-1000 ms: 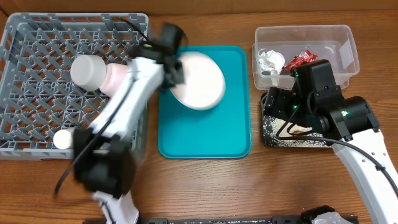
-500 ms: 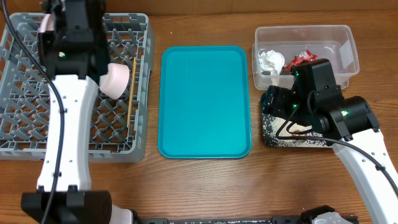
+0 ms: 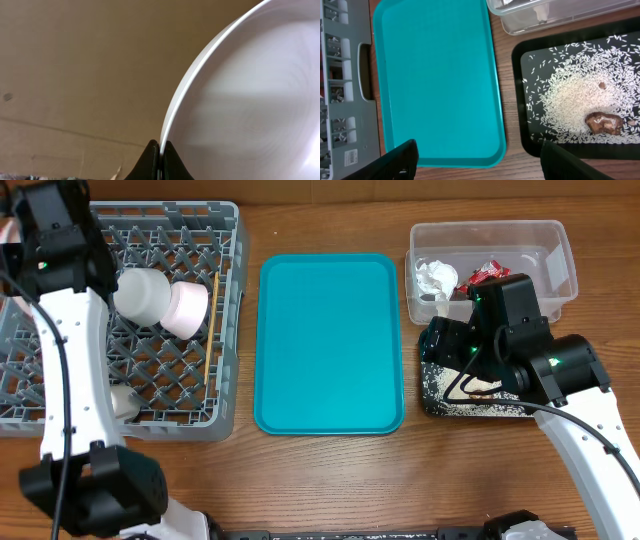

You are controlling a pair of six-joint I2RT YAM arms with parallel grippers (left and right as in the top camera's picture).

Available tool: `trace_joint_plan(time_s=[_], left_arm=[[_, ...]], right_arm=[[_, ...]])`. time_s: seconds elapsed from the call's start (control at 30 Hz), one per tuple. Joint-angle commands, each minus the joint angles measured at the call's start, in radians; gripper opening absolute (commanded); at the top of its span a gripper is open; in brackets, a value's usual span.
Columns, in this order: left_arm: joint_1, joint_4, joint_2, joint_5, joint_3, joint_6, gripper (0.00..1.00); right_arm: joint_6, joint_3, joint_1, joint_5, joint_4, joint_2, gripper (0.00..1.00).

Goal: Sort waste into correct bins and load items into the dishwasher
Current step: 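Carry the large plate to the dish rack and stand it upright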

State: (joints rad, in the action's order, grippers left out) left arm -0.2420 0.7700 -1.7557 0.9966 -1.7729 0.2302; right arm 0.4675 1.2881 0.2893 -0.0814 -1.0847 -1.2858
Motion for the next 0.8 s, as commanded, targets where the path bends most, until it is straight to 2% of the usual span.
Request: trace_joint_plan(time_s=[0.0,0.1,0.23,0.3,0.4,0.77], left_arm=[[0.006,0.002,-0.066,-0.021,0.004,0.025,0.04],[0.007,0.001,-0.116,-0.008,0.004,0.025,0.04],[0.007,-0.026,-0.154,0.115,0.004,0.024,0.04],[0.006,-0.037,-0.154,0.114,0.004,0.024,0.04],[-0.004,-0.099,-0.154,0.166,0.004,0.054,0.04],[-0.019,-0.227,-0.160,0.098,0.005,0.197,0.04]], right_arm=[[0.000,0.014,-0.003,-0.002,0.005,-0.002,0.79],[0.001,0.014,-0.003,-0.002,0.005,-0.002,0.79],[0.000,0.014,-0.003,-0.002,0.005,-0.002,0.79],[0.001,0.014,-0.003,-0.002,0.006,-0.002,0.79],[0.001,0.014,-0.003,-0.002,0.011,-0.002,0.79],[0.000,0.014,-0.003,-0.002,0.021,-0.002,0.79]])
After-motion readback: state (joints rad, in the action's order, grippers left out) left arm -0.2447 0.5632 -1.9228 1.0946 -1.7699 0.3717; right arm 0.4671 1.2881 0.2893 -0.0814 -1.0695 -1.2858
